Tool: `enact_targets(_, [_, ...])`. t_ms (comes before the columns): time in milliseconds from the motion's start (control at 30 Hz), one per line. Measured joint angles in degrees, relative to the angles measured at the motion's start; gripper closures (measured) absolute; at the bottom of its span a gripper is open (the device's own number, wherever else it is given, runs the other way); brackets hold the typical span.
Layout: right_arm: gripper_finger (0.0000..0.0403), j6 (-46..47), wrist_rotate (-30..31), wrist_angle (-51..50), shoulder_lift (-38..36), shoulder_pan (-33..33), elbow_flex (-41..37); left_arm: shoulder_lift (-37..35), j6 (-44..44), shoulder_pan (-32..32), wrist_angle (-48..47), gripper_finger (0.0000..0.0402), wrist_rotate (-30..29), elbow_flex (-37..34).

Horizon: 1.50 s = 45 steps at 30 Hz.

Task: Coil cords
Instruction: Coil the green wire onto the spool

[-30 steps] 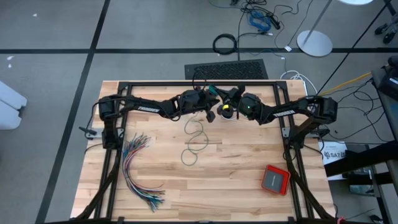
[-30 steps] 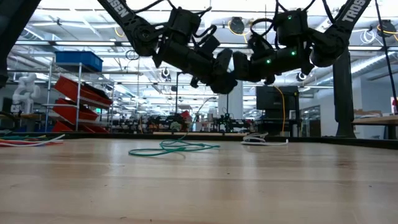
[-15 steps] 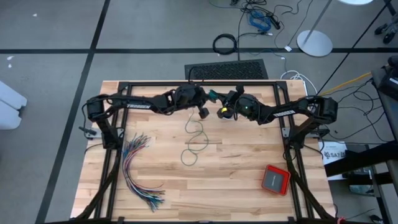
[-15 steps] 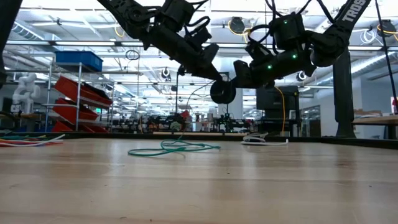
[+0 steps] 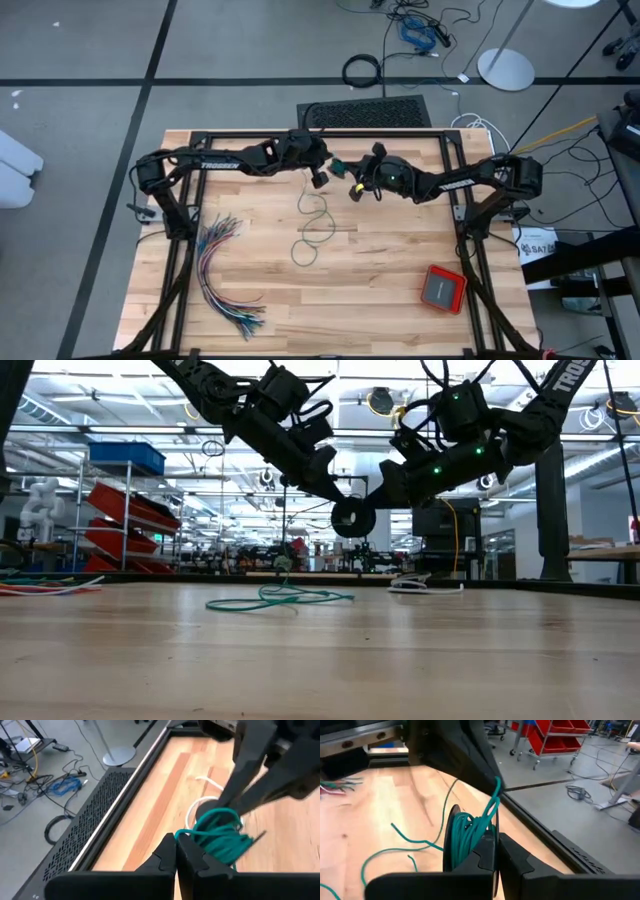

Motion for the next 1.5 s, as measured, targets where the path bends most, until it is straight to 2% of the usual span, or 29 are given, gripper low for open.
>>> enact_targets(467, [0.0403, -1.5, -2.2, -0.3, -2.5, 0.9, 0.0, 0.0, 7.0, 2.0, -5.5, 0.0344, 1.6, 0.0])
enact_targets(867, [0.0403, -1.6, -2.2, 1.0, -3.0, 0.9, -0.1, 0.0, 7.5, 3.2, -8.0, 0.0278, 5.5, 0.0])
enact_targets(1167, [0.0403, -2.8, -0.6, 1.9, -4.0, 0.8, -0.1, 0.0, 10.0, 8.7, -7.9, 0.0272, 13.7, -3.1])
enact_targets(1267, [0.0403, -3.4, -0.4, 1.8, -4.6, 0.7, -0.1, 0.0, 9.3, 10.2, -7.5, 0.0272, 14.5, -5.0])
enact_targets(1500, [0.0403, -4.4, 0.9, 1.3, -5.5, 0.5, -0.1, 0.0, 7.1, 10.8, -0.4, 0.0272, 15.0, -9.9])
